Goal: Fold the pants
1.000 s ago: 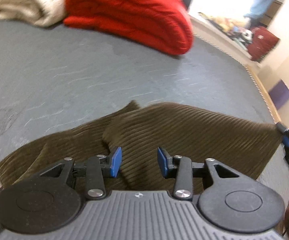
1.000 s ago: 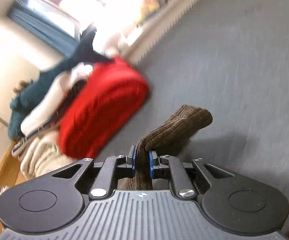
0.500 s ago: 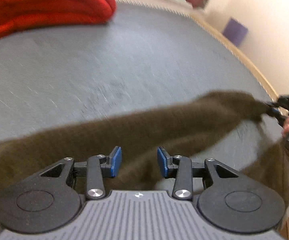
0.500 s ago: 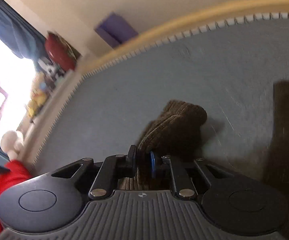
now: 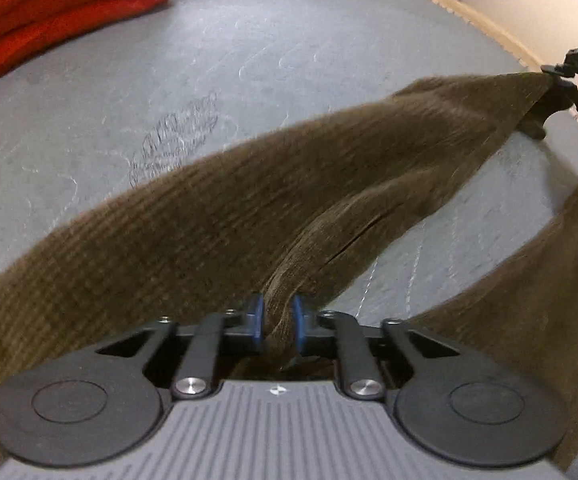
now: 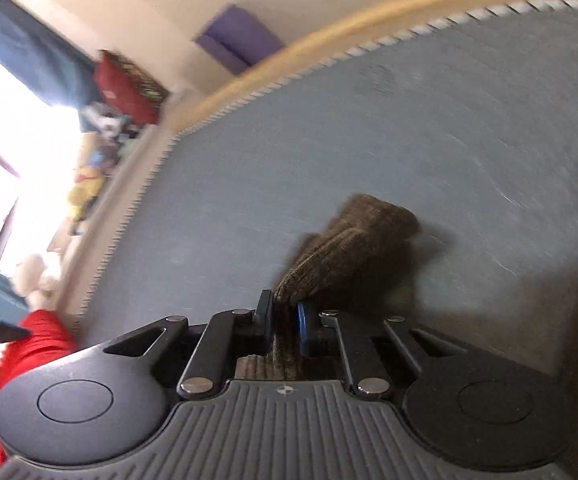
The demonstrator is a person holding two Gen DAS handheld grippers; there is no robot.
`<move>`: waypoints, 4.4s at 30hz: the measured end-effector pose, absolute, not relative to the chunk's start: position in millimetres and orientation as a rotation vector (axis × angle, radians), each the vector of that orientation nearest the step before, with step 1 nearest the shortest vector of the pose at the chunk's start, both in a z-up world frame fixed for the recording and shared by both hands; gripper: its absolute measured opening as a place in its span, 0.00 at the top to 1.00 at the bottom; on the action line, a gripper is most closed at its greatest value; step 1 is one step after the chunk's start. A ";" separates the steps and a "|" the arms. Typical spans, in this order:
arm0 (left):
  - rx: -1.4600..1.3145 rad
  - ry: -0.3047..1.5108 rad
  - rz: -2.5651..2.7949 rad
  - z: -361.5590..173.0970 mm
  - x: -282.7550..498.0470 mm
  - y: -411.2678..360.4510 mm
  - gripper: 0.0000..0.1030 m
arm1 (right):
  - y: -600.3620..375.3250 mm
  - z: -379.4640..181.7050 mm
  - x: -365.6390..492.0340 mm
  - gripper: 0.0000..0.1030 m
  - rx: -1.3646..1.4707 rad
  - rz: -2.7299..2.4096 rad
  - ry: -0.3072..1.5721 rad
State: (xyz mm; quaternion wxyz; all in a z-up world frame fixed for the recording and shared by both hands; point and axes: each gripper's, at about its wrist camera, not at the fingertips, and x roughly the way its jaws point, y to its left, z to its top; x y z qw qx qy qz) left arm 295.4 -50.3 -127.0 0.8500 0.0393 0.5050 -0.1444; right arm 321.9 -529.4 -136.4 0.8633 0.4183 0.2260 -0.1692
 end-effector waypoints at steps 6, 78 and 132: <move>0.189 0.987 -0.412 -80.2 278.7 -35.9 0.87 | -521.2 -66.3 299.4 0.90 0.686 -0.419 0.410; 0.097 0.894 0.315 -76.4 292.5 159.3 0.46 | -579.6 -195.4 329.4 0.47 0.573 -0.790 0.640; 0.010 0.883 0.273 -66.8 299.1 145.6 0.43 | -327.2 -87.4 306.3 0.82 -0.137 0.629 0.581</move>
